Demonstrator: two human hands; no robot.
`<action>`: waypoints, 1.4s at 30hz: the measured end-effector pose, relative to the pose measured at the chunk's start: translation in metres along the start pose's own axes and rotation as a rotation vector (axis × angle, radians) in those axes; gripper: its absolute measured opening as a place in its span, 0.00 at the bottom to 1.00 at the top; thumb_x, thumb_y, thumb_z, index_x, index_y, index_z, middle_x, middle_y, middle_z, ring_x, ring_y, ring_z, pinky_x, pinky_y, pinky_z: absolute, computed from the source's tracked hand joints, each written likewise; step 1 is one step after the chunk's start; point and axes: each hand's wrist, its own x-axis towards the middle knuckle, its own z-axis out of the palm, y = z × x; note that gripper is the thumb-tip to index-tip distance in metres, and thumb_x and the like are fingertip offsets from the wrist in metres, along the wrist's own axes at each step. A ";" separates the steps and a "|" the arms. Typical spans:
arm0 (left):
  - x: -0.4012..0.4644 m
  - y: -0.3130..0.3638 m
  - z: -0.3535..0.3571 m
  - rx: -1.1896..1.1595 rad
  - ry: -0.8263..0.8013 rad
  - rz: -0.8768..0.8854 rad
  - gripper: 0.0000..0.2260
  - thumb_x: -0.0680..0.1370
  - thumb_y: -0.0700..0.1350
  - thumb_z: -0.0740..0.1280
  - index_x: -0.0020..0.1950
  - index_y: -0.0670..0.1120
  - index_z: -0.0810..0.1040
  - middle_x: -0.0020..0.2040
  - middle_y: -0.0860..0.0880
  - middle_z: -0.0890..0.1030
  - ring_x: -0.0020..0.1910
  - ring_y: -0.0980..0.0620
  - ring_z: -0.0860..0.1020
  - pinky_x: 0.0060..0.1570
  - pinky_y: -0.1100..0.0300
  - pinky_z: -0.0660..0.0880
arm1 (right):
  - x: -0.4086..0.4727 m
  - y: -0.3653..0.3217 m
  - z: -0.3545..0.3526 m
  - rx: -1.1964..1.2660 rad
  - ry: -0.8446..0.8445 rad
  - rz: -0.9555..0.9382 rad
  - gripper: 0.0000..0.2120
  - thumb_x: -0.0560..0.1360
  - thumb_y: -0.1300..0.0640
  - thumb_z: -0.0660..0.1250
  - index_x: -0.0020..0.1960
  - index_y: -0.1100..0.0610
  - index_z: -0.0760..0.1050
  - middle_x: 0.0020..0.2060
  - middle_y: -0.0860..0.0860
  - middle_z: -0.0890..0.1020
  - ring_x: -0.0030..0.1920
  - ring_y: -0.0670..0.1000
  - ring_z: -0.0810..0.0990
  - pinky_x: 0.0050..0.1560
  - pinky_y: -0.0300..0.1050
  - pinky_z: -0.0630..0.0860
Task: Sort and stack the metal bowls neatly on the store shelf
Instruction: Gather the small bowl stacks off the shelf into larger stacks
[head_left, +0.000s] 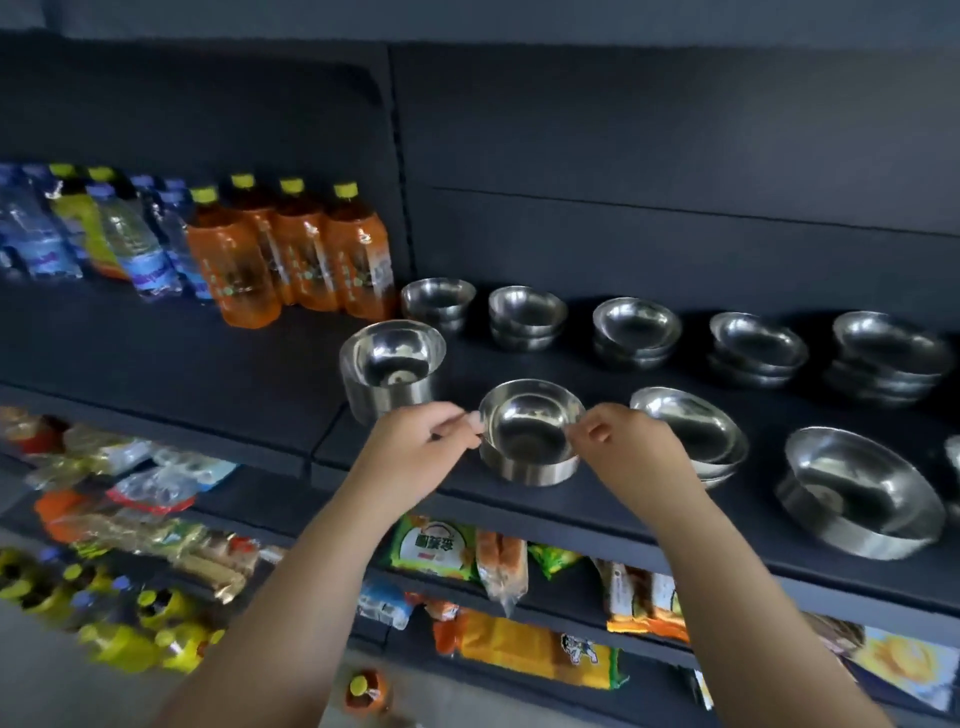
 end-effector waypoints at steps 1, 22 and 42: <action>0.011 -0.002 -0.003 -0.009 -0.030 0.011 0.09 0.78 0.50 0.61 0.44 0.53 0.80 0.41 0.61 0.82 0.45 0.67 0.76 0.44 0.74 0.68 | 0.005 -0.004 0.002 0.005 0.018 0.032 0.12 0.78 0.50 0.62 0.51 0.58 0.77 0.47 0.53 0.83 0.47 0.52 0.78 0.44 0.43 0.72; 0.134 0.038 0.105 -0.071 -0.427 0.218 0.13 0.77 0.51 0.64 0.56 0.45 0.79 0.56 0.51 0.81 0.58 0.55 0.77 0.58 0.62 0.70 | -0.007 0.068 -0.001 0.343 0.560 0.629 0.14 0.78 0.54 0.63 0.61 0.59 0.76 0.46 0.48 0.77 0.50 0.49 0.75 0.47 0.39 0.66; 0.163 0.044 0.164 0.251 -0.588 0.081 0.20 0.76 0.60 0.62 0.40 0.43 0.74 0.36 0.50 0.74 0.38 0.51 0.74 0.37 0.60 0.66 | 0.019 0.132 0.026 0.861 0.273 0.467 0.47 0.71 0.56 0.71 0.77 0.54 0.41 0.73 0.51 0.63 0.72 0.48 0.61 0.68 0.37 0.59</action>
